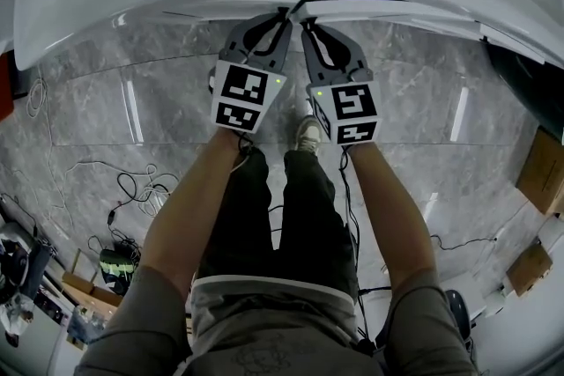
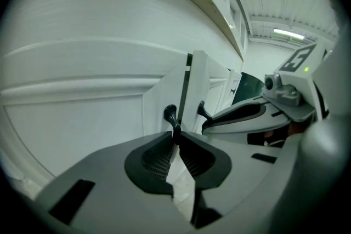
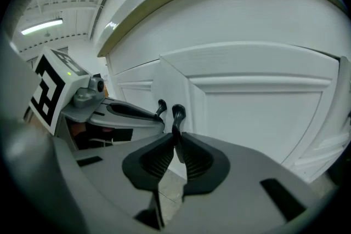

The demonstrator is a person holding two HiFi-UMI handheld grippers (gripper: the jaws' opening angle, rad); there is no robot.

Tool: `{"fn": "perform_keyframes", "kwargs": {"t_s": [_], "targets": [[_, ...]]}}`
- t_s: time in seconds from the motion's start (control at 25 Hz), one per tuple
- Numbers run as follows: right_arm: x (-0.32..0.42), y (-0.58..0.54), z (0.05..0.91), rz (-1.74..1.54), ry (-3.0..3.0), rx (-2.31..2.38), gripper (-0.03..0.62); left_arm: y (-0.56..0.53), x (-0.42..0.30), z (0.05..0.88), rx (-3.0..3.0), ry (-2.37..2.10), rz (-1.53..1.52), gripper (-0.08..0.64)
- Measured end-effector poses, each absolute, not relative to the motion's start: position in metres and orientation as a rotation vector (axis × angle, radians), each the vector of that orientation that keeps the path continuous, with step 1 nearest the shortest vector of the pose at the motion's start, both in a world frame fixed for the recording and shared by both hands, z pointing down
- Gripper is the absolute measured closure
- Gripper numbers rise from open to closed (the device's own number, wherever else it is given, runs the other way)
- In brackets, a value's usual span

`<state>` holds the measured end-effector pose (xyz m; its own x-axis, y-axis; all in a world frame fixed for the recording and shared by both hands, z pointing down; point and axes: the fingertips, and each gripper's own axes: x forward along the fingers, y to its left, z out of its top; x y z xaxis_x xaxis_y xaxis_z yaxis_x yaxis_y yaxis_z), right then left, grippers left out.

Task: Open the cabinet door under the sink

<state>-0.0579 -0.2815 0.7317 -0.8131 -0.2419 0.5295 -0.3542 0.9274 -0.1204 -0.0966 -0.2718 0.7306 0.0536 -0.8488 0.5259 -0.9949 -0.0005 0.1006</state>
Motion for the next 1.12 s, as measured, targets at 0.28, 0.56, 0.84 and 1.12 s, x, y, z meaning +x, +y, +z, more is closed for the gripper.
{"fn": "perform_keyframes", "kwargs": {"t_s": [0.28, 0.56, 0.84, 1.12], "targets": [[-0.029, -0.262, 0.732, 0.302, -2.587, 0.419, 0.538, -0.234, -0.08, 0.73, 1.938, -1.817, 0.397, 0.511], [0.014, -0.244, 0.732, 0.279, -2.608, 0.349, 0.539, -0.186, -0.064, 0.731, 1.992, -1.81, 0.375, 0.509], [0.053, -0.233, 0.733, 0.247, -2.642, 0.265, 0.54, -0.15, -0.059, 0.73, 2.083, -1.773, 0.384, 0.511], [0.108, -0.224, 0.734, 0.263, -2.649, 0.197, 0.54, -0.088, -0.062, 0.729, 2.101, -1.781, 0.412, 0.509]]}}
